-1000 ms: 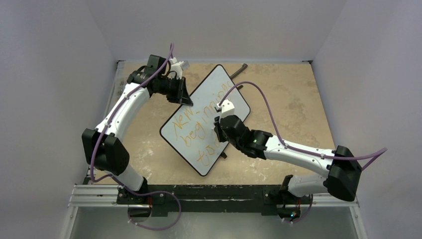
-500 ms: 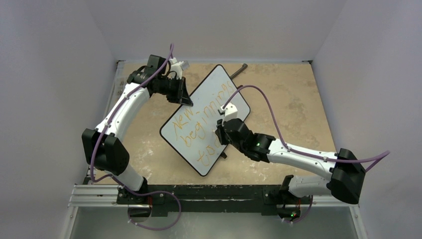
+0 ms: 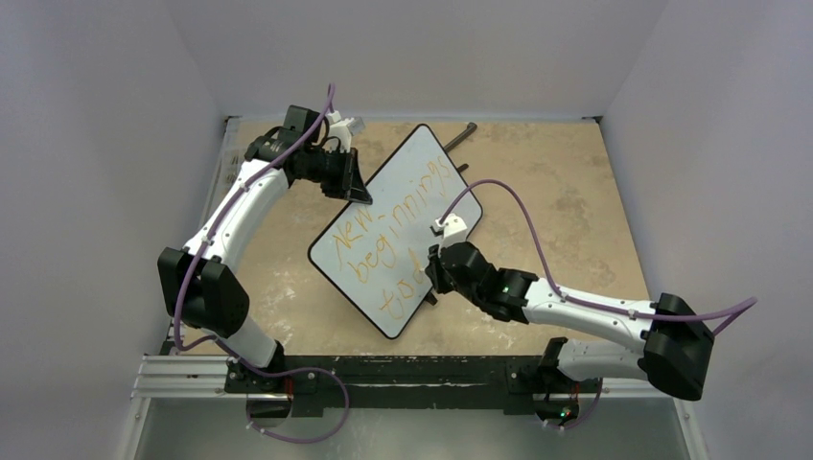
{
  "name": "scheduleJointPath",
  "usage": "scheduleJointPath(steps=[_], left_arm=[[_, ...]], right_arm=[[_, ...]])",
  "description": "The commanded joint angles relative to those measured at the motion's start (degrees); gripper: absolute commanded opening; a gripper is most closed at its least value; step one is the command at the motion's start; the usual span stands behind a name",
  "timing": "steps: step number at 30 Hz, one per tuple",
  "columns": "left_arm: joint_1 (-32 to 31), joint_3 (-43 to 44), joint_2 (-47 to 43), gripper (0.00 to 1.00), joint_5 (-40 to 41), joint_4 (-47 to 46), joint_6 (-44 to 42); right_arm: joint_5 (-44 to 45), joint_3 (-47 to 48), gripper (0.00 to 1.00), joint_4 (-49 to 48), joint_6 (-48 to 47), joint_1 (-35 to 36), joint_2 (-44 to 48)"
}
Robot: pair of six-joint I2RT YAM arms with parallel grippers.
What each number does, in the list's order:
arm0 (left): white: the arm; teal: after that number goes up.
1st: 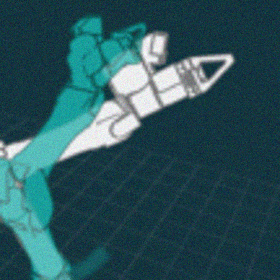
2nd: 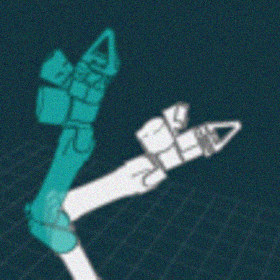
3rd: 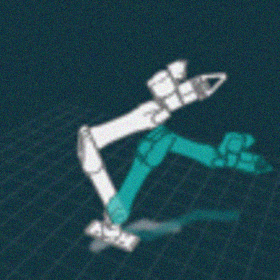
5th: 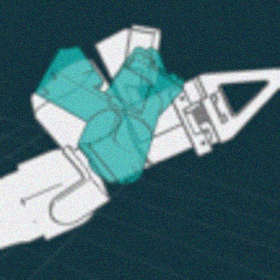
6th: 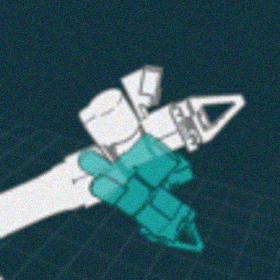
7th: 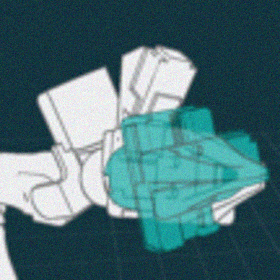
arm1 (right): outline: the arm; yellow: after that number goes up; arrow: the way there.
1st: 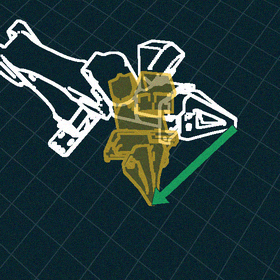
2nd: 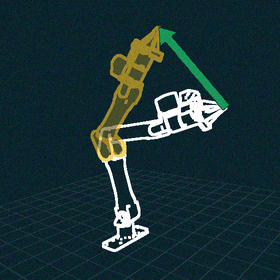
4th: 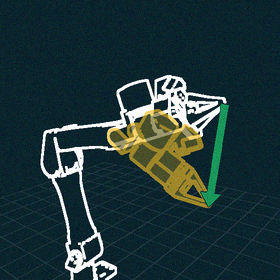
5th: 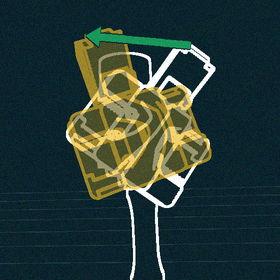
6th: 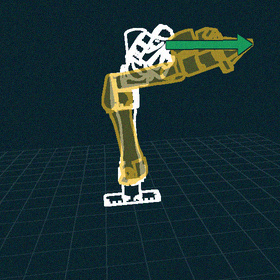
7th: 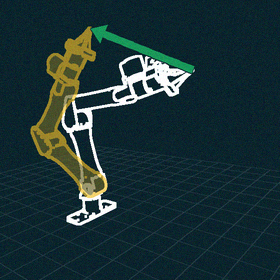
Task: Write a sentence on the whiteboard
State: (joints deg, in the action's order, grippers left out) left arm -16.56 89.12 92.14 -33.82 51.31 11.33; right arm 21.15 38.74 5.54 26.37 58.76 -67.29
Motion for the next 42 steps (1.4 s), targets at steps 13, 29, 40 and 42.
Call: scheduleJointPath(steps=[13,29,40,42], left_arm=[[0.57,0.61,0.50,0.00,10.73,0.98,-1.31],[0.58,0.58,0.40,0.00,10.65,0.89,-1.31],[0.58,0.68,0.60,0.00,10.77,0.85,-1.31],[0.59,0.65,0.70,0.00,10.96,0.88,-1.23]], right_arm=[[4.77,0.45,0.00,4.23,1.06,0.12,3.68],[5.10,3.53,0.00,-1.05,-2.73,-4.97,4.47],[1.05,4.68,0.00,-4.75,-4.53,-7.41,0.88],[0.27,4.76,0.00,-5.17,-4.64,-7.60,0.20]])
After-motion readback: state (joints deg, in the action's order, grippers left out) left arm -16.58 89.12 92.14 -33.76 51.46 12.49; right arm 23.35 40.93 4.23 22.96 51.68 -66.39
